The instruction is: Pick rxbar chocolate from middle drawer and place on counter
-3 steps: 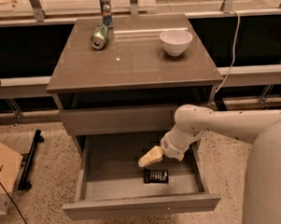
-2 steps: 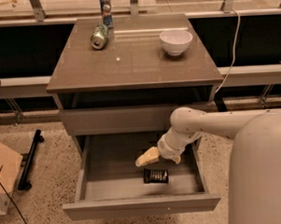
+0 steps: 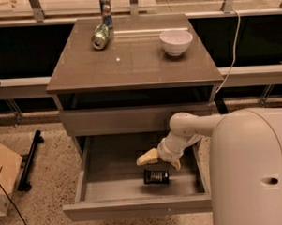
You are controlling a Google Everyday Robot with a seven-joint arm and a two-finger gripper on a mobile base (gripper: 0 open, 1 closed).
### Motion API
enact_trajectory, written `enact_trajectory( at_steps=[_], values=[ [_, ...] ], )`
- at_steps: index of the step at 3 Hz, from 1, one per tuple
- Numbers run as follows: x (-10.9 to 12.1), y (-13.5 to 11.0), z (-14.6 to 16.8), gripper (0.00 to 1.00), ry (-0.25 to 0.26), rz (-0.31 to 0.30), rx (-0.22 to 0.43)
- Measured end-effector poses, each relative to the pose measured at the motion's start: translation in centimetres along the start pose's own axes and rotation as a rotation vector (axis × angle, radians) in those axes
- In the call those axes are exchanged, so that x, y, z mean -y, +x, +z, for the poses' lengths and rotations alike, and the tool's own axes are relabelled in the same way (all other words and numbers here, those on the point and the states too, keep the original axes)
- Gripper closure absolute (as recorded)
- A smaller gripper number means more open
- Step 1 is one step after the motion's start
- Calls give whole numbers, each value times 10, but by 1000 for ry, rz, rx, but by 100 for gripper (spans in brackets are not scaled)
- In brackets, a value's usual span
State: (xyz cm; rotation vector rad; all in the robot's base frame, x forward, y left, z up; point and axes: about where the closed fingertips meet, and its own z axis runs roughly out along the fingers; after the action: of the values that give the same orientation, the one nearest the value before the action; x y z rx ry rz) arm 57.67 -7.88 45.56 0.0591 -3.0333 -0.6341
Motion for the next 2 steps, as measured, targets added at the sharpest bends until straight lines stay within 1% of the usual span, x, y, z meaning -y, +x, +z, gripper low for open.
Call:
enact_trajectory(
  at_steps=[1, 2],
  values=[
    [0, 0, 1, 0, -1, 1, -1],
    [5, -2, 13, 0, -14, 43, 4]
  ],
)
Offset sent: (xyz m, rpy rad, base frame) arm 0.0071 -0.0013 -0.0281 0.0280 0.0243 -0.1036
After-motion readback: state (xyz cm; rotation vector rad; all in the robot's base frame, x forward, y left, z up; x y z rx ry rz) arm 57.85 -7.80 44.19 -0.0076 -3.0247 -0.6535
